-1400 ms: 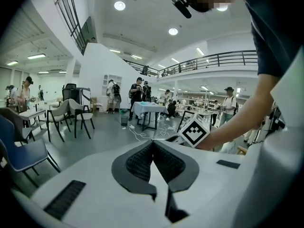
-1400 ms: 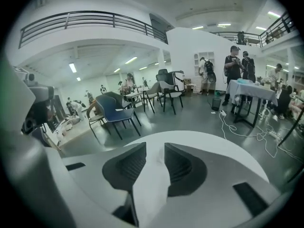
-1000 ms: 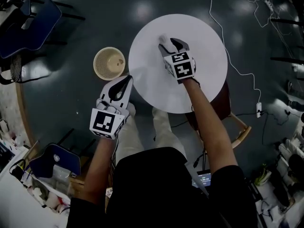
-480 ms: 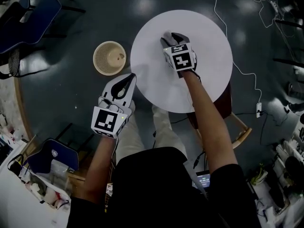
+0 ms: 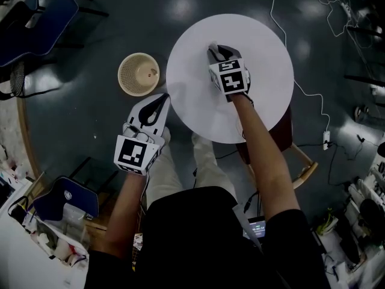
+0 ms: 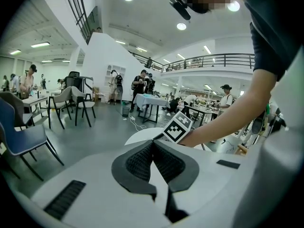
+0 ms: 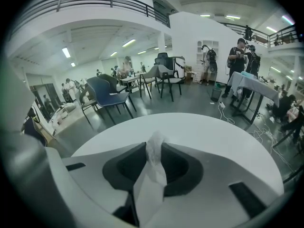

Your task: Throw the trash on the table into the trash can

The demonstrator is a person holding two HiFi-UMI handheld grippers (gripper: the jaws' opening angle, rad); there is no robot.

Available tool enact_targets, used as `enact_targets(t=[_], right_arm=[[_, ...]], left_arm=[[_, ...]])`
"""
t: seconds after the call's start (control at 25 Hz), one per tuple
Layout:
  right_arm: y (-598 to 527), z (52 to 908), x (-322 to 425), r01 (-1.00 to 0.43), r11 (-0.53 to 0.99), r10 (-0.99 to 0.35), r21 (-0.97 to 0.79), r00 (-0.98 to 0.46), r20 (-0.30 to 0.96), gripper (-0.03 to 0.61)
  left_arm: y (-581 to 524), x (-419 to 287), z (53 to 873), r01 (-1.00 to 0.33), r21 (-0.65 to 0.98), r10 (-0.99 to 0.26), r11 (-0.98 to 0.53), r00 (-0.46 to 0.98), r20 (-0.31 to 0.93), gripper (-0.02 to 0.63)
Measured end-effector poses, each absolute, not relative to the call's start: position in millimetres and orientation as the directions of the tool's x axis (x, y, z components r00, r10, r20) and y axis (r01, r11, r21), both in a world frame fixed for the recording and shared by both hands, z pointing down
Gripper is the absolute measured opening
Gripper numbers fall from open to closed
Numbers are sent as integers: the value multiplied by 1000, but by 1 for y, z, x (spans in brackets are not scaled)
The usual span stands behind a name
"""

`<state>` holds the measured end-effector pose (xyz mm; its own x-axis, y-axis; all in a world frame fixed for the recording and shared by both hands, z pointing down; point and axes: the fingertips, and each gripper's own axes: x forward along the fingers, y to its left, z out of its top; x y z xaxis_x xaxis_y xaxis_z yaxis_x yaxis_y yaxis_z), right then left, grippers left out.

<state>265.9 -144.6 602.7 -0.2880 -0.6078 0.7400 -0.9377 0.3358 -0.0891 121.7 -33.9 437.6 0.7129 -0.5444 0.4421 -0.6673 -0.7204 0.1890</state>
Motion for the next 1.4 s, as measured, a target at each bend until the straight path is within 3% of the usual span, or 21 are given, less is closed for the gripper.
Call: enact_targets(t=[0.68,1.4], right_arm=[[-103,508,226,-911,399,-653,-102,-360,666,95],[-67,434,67,-797,591,-609,-124,-541,580,87]], left_arm=[[-20,84,384,-714,149,-624,-685,679,387,15],[2,-52,352,-841,44,-774,-539,515,368,15]])
